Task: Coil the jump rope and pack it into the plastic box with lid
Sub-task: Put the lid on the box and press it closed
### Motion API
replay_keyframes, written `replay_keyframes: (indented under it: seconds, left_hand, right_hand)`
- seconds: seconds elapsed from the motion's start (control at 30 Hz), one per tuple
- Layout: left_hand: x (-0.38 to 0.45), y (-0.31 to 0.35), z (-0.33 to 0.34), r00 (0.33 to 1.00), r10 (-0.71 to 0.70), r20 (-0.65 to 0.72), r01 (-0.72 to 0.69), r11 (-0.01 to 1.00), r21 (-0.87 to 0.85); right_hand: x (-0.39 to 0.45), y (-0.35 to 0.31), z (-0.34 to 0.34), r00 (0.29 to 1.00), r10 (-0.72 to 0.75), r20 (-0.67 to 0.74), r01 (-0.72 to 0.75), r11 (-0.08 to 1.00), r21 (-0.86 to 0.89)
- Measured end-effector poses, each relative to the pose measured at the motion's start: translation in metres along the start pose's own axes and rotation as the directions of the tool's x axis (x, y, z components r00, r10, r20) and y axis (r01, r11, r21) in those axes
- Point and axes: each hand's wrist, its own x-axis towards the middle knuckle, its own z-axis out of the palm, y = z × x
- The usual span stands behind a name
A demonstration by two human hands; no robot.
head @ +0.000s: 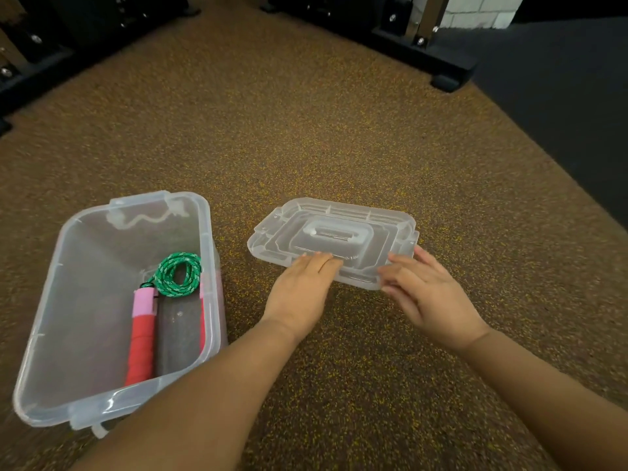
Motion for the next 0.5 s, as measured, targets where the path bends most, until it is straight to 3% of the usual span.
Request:
replay_keyframes:
  seconds: [0.1,0.2,0.3,0.4,0.5]
  left_hand:
    - [0.006,0.002,-0.021,0.993,0.051,-0.105,-0.056,0.997,-0.044]
    - [0.011,0.008,-0.049,0.989,0.018,-0.146,-0.049,0.977,-0.209]
    - [0.015,0.011,-0.074,0.981,-0.040,-0.188,-0.032,0.930,-0.365]
    - [0.017,0.010,-0.092,0.985,-0.091,-0.147,0.003,0.859,-0.512]
    - [0.018,0.006,-0.101,0.991,-0.132,-0.027,0.072,0.686,-0.724]
  right_hand:
    - [0.007,-0.006,-0.020,0.990,0.093,-0.108,-0.077,0.986,0.149]
    - [0.010,-0.013,-0.035,0.884,0.431,-0.180,-0.297,0.816,0.497]
    - [0.011,-0.013,-0.032,0.797,0.603,0.034,-0.464,0.575,0.674]
    - [0.018,-0.011,-0.019,0.758,0.570,0.316,-0.606,0.435,0.667]
    - [0.029,-0.015,-0.008,0.709,0.580,0.401,-0.603,0.206,0.771]
